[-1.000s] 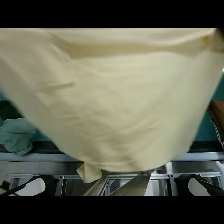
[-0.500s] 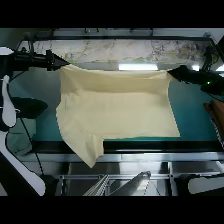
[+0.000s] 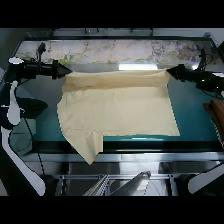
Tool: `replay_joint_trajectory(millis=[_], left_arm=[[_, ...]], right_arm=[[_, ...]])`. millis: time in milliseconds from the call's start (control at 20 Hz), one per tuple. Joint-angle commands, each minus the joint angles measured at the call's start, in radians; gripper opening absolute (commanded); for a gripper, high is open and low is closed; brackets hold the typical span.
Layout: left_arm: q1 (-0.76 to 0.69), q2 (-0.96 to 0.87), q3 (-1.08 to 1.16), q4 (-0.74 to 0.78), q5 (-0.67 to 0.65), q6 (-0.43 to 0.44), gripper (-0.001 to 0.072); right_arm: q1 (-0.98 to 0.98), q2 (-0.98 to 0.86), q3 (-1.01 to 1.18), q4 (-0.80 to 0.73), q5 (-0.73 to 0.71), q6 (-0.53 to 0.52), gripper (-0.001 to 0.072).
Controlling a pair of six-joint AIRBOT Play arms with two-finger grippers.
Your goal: Fold the shirts.
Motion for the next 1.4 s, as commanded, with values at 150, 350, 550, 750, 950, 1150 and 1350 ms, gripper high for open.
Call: replay_joint_trajectory(millis=[150, 350, 550, 750, 950, 1150, 1350], left_arm=[[-0.035, 0.000, -0.121, 0.244, -0.197, -0.161, 0.0026], [-0.037, 0.000, -0.196, 0.293, -0.219, -0.228, 0.0026], [-0.037, 0.000, -0.189, 0.292, -0.301, -0.272, 0.0339], [-0.023, 0.000, -0.075, 0.198, -0.391, -0.338, 0.0667], [0.010, 0.109, -0.064, 0.201, -0.392, -0.324, 0.0629], [0.079, 0.355, -0.359, 0.216, -0.295, -0.196, 0.0629], [0.130, 0.567, -0.735, 0.214, -0.202, -0.106, 0.0630]], right_arm=[[-0.046, -0.011, 0.012, -0.371, 0.185, 0.158, 0.0015], [-0.043, -0.011, 0.011, -0.443, 0.181, 0.171, 0.0017], [-0.048, -0.007, 0.012, -0.443, 0.181, 0.172, 0.0261], [-0.077, 0.056, 0.012, -0.482, 0.280, 0.217, 0.0261], [-0.163, 0.173, -0.071, -0.593, 0.464, 0.305, 0.0260], [-0.278, 0.368, -0.415, -0.742, 0.469, 0.363, 0.0480], [-0.315, 0.403, -0.642, -0.775, 0.381, 0.326, 0.0508]])
